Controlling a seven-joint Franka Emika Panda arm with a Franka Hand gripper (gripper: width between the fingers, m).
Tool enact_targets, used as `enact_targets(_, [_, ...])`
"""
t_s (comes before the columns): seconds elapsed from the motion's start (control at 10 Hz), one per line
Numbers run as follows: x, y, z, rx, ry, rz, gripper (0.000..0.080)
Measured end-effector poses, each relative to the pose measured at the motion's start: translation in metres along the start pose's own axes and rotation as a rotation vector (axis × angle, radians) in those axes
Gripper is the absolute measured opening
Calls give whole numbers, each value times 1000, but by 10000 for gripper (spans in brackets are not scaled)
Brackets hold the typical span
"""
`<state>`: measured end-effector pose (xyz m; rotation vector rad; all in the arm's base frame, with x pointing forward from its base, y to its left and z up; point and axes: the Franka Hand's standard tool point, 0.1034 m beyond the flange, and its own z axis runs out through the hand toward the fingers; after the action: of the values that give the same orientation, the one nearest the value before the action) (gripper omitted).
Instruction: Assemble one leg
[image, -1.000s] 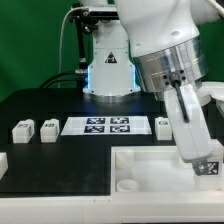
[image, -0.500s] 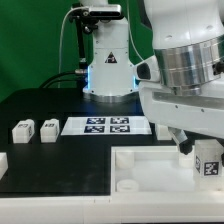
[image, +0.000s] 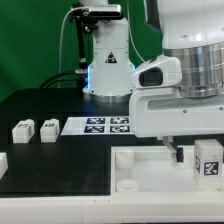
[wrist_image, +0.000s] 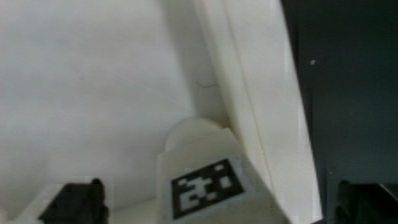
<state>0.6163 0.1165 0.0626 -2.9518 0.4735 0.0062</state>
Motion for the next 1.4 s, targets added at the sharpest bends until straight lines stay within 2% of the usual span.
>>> enact_targets(0.2, [0,0,1,0,-1,7,390])
enact_targets(0.3, [-4,0,2,-3,-16,112,293])
enact_targets(0.4, [-4,-1,2,0,-15,202,293])
enact_targets(0.8, [-5,-14,3,11,-7,852,293])
enact_targets(1.0, [3,-15,1,70,-22,1167,293])
enact_targets(1.1, [6,-13,1,88,-38,1279,293])
enact_targets(1.3, [6,-14,0,99,-55,1445,293])
enact_targets(1.4, [6,-14,1,97,-56,1440,293])
